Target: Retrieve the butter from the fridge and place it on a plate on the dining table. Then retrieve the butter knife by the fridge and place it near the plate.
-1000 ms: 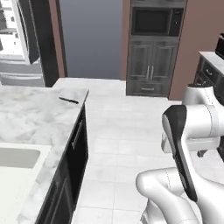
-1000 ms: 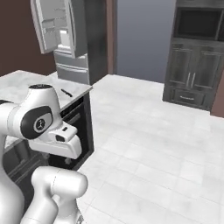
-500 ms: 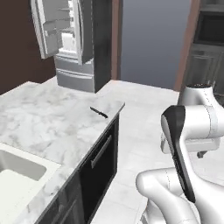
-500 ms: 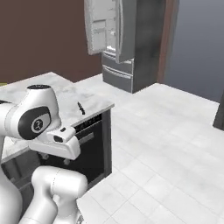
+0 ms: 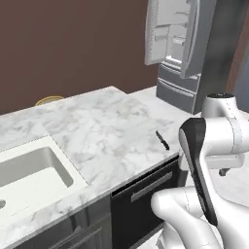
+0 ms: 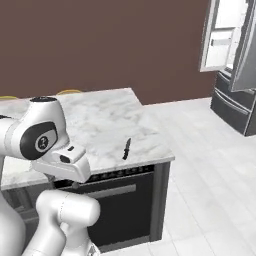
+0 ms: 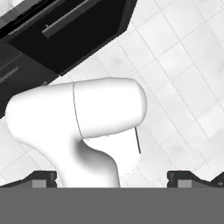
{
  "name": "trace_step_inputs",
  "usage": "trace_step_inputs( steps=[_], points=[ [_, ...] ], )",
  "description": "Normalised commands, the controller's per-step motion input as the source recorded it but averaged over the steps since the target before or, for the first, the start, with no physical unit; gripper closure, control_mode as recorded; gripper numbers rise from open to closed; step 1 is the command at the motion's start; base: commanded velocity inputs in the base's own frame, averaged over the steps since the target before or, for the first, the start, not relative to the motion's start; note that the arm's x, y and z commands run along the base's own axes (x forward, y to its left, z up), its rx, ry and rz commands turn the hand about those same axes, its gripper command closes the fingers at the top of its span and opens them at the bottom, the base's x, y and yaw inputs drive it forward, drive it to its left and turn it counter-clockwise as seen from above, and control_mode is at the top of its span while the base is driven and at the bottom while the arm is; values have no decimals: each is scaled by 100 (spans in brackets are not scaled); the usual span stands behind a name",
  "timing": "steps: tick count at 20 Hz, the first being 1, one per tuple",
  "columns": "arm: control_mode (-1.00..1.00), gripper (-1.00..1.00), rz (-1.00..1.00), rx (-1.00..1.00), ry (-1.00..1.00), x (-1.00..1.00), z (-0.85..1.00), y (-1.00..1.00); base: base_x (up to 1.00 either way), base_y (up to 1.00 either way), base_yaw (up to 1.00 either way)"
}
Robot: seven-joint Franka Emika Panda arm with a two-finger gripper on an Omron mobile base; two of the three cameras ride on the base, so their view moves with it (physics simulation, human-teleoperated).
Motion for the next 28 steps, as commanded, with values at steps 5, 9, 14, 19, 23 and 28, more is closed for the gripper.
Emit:
trace_step_inputs(
  steps=[5,9,14,19,23,28],
  points=[
    [100,-100,0,0,0,0,0,0,26,-76,53],
    [100,-100,0,0,0,0,0,0,6,-83,18],
    [100,-100,0,0,0,0,0,0,4,-42,-2],
    [100,-100,0,0,0,0,0,0,23,39,3],
    [100,-100,0,0,0,0,0,0,28,83,29],
    [100,-100,0,0,0,0,0,0,13,54,30]
  ],
)
